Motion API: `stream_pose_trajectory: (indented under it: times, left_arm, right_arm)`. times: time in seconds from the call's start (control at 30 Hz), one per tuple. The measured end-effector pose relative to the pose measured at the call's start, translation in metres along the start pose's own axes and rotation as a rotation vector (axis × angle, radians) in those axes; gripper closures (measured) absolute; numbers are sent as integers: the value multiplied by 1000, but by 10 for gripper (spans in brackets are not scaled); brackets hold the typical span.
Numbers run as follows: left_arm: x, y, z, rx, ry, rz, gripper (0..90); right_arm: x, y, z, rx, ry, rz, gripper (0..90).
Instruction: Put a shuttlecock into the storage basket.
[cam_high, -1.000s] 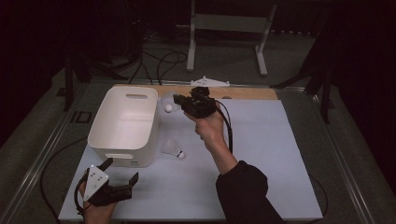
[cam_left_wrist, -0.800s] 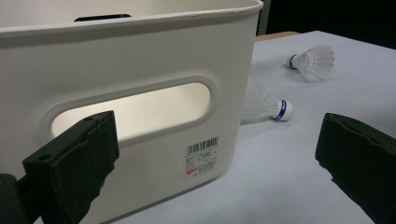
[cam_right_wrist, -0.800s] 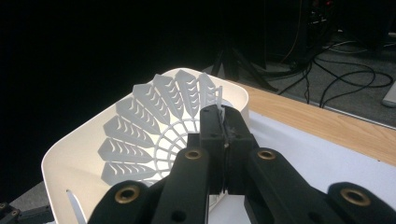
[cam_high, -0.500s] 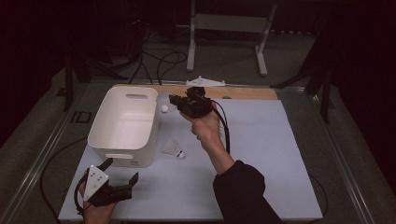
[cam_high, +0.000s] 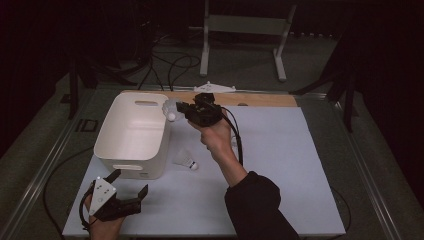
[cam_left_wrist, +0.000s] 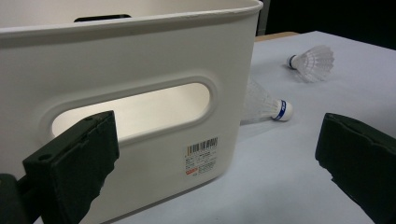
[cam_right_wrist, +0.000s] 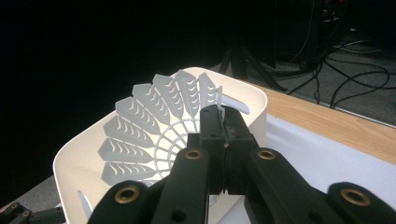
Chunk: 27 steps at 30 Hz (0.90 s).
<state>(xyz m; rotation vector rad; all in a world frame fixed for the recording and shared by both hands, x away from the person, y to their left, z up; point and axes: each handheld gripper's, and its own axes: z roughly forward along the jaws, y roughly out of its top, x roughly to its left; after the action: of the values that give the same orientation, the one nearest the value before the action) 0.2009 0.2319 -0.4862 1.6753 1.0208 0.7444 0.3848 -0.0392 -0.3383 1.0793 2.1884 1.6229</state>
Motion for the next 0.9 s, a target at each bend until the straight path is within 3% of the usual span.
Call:
stream_pose_trajectory:
  times: [0.9]
  left_arm:
    - [0,0,-1,-3,2,2,2]
  right_arm:
    - [15,0,12,9,29,-11,890]
